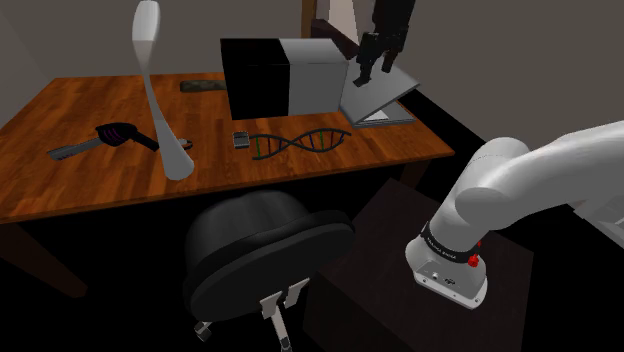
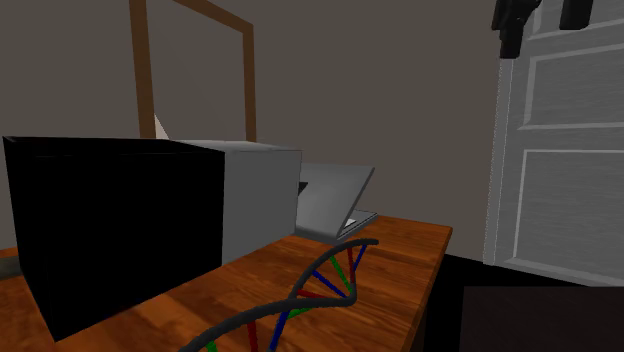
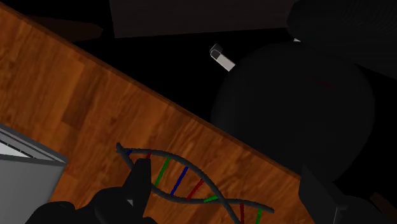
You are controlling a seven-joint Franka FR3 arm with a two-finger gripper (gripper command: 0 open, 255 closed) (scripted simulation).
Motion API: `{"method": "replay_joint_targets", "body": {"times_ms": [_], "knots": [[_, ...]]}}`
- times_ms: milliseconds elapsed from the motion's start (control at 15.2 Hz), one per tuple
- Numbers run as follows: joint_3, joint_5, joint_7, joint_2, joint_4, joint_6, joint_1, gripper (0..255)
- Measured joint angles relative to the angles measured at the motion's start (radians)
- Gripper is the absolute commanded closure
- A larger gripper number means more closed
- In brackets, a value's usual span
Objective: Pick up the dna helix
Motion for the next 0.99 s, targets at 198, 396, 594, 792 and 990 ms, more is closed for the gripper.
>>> {"method": "replay_joint_targets", "body": {"times_ms": [198, 396, 594, 792, 990], "knots": [[-0.004, -0.009, -0.02, 0.026, -0.014, 0.043, 0.007, 0], [-0.016, -0.031, -0.067, 0.088, -0.048, 0.146, 0.02, 0], [-0.026, -0.052, -0.114, 0.164, -0.072, 0.258, 0.033, 0], [-0.039, -0.073, -0.166, 0.256, -0.066, 0.356, 0.044, 0], [-0.048, -0.093, -0.21, 0.347, -0.072, 0.466, 0.055, 0]]}}
